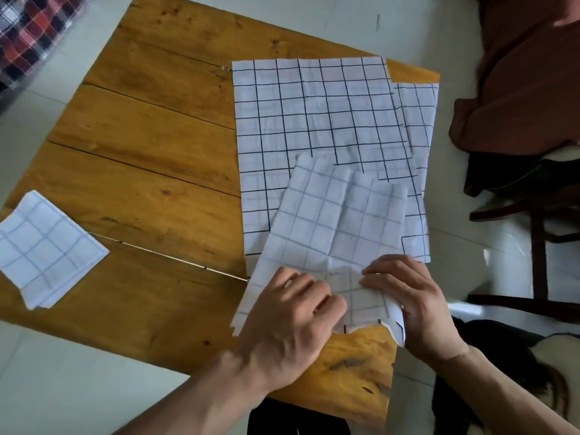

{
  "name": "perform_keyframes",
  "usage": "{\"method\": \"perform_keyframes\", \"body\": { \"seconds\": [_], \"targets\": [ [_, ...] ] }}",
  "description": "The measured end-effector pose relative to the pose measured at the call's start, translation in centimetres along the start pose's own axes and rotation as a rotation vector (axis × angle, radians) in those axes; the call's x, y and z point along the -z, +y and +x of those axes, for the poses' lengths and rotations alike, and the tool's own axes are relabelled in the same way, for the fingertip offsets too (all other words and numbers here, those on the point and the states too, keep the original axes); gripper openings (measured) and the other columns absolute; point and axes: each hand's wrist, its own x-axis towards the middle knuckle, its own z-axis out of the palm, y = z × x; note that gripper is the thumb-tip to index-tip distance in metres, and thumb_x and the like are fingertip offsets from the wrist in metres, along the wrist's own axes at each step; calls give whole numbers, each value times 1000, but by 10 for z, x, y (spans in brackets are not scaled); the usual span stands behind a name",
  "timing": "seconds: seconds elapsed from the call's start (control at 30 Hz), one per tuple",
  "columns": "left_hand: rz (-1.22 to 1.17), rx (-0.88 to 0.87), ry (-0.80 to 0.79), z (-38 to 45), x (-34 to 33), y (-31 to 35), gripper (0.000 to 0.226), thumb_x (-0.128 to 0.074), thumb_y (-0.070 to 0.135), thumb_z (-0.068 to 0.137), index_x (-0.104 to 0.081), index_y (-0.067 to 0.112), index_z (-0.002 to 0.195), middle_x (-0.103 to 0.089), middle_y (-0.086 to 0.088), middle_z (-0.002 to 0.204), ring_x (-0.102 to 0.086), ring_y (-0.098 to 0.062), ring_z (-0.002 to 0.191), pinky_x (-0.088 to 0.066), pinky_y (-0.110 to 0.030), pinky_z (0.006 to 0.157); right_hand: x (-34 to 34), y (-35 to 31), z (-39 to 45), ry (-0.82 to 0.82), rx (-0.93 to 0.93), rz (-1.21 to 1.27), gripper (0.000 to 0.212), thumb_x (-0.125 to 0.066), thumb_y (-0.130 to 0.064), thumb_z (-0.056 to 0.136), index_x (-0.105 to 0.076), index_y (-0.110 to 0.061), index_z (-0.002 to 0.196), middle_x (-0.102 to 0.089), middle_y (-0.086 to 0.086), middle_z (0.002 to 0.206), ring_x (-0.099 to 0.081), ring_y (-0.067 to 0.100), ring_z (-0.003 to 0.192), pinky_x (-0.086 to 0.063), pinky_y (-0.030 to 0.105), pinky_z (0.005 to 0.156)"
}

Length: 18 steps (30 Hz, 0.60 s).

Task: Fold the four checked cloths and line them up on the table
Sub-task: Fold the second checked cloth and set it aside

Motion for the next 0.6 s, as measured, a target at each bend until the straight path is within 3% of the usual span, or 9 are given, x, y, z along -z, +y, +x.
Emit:
{"method": "perform_keyframes", "body": {
  "seconds": [0.07, 0.17, 0.3, 0.4, 0.47, 0.53, 0.6],
  "targets": [
    [-14, -30, -45, 1, -3, 6, 12, -55, 4, 83, -60, 14, 80, -57, -3, 75, -51, -24, 69, -43, -38, 70, 3, 4, -17, -22, -60, 35, 33, -68, -38, 85, -76, -9, 100, -69, 0, 106, -60, 23, 106, -47, 44, 87],
    [-37, 3, -147, -3, -4, 2, 8, -59, 14, 80, -62, 16, 87, -59, 0, 82, -54, -22, 76, -44, -37, 74, 8, 10, -36, -16, -161, 106, 43, -61, -49, 87, -75, -11, 104, -68, -1, 107, -60, 18, 107, -49, 40, 86],
    [-44, 166, -377, -23, -2, -22, 52, -87, 24, 53, -64, 21, 100, -63, 6, 100, -58, -17, 93, -46, -35, 80, 10, 8, -47, 54, -312, 197, 46, -58, -54, 87, -76, -14, 104, -67, -3, 109, -62, 12, 106, -52, 34, 86],
    [-114, 197, -325, -33, -4, -42, 50, -87, 14, 59, -68, 19, 104, -64, 7, 109, -58, -16, 102, -49, -38, 83, 9, 6, -48, 108, -397, 267, 39, -61, -42, 82, -75, -13, 104, -68, -2, 110, -65, 13, 105, -55, 38, 85],
    [-169, 189, -230, -35, -10, -54, 27, -72, 21, 79, -71, 16, 106, -65, 5, 113, -58, -18, 107, -50, -41, 86, 11, 4, -45, 136, -413, 289, 47, -56, -52, 88, -75, -12, 105, -69, -1, 110, -66, 12, 105, -56, 37, 85],
    [-172, 214, -198, -31, -17, -66, 34, -60, 35, 87, -73, 13, 109, -66, 1, 116, -58, -20, 109, -51, -43, 89, 15, 1, -40, 148, -420, 304, 69, -48, -71, 87, -75, -9, 105, -69, 1, 109, -67, 15, 104, -54, 32, 85],
    [-152, 225, -185, -24, -27, -77, 42, -59, 41, 86, -72, 12, 114, -65, -1, 119, -57, -22, 110, -51, -45, 89, 19, 0, -34, 155, -429, 315, 79, -45, -78, 84, -74, -8, 105, -70, 3, 107, -67, 17, 103, -54, 30, 86]
  ]
}}
